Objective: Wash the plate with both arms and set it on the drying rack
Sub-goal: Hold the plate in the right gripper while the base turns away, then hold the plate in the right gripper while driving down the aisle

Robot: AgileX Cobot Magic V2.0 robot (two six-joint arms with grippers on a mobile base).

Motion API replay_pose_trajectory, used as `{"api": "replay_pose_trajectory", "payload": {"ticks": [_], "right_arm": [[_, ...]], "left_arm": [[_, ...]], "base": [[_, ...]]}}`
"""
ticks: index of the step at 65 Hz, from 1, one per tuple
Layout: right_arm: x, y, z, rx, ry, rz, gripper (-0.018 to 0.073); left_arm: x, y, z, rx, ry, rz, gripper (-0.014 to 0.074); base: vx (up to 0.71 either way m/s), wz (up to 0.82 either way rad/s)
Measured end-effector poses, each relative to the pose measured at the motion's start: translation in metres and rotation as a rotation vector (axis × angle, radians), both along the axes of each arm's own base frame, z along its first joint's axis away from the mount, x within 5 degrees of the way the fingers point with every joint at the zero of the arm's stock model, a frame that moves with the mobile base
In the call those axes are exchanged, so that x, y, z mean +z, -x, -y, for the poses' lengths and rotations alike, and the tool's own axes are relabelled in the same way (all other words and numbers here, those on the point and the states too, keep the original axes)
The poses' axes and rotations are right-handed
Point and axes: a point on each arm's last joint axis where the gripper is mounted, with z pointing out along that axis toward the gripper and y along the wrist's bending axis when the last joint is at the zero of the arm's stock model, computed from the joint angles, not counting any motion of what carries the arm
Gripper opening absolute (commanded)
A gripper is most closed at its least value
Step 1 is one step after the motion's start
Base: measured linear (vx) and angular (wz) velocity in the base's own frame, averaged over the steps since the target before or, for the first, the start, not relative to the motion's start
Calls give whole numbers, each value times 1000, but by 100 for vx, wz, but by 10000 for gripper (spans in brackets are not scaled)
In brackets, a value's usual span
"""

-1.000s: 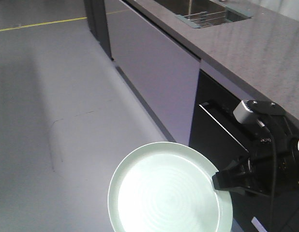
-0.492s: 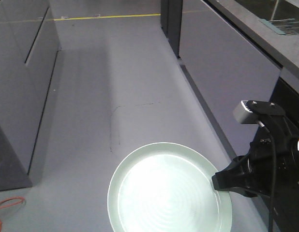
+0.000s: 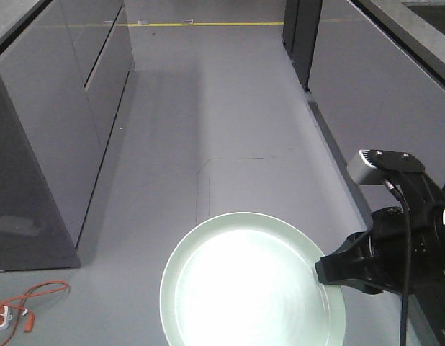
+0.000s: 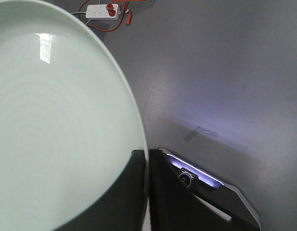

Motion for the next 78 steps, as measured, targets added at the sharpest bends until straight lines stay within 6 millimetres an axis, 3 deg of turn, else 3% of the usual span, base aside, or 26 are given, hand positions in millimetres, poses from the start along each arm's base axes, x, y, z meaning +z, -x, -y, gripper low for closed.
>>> {"api": "replay_pose_trajectory", "payload": {"ticks": [78], "right_arm": [[0, 0, 0, 1, 0, 0, -8]], "left_arm": [[0, 0, 0, 0, 0, 0, -6]], "base": [[17, 4]]}}
